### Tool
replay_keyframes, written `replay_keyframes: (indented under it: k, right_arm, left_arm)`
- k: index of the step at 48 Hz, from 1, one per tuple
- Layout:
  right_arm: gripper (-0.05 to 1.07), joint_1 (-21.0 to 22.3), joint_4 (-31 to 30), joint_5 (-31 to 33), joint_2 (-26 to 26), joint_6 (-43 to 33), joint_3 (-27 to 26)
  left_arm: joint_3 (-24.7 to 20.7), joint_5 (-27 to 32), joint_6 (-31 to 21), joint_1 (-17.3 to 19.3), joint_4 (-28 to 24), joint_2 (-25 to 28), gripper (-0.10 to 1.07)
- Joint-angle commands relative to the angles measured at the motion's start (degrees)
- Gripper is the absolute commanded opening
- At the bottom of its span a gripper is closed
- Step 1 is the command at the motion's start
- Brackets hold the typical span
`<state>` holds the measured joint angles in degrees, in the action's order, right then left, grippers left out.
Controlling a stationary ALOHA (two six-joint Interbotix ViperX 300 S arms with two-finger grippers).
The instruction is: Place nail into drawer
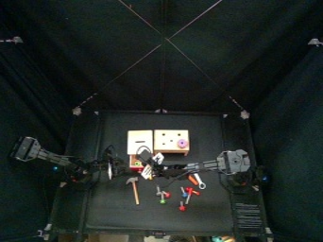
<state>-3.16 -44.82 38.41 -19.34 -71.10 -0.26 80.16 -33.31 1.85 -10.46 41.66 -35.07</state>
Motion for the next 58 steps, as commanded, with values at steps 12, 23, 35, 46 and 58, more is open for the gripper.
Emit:
replay_keyframes:
  k: [12, 23, 35, 46, 58]
  right_arm:
    - [0.5, 0.35, -1.49, -0.88, 0.88, 0.0, -2.29]
    - [0.6, 2.02, -1.85, -3.43, -1.85, 0.09, -3.25]
    - [0.74, 2.29, -1.85, -3.34, -1.93, 0.09, -2.81]
    - [0.74, 2.29, -1.85, -3.16, -1.93, 0.09, -2.55]
    - [0.74, 1.85, -1.76, -2.46, -0.26, 0.09, -0.35]
  left_arm:
    - [-0.88, -0.26, 0.0, 0.26, -0.18, 0.09, 0.85]
    - [-0.88, -0.26, 0.0, 0.35, -0.09, 0.0, 0.85]
    - [-0.79, -0.26, 0.0, 0.35, 0.0, 0.0, 0.85]
    - [-0.79, -0.18, 0.0, 0.35, 0.79, 0.0, 0.85]
    - [-0.79, -0.26, 0.0, 0.35, 1.49, 0.0, 0.85]
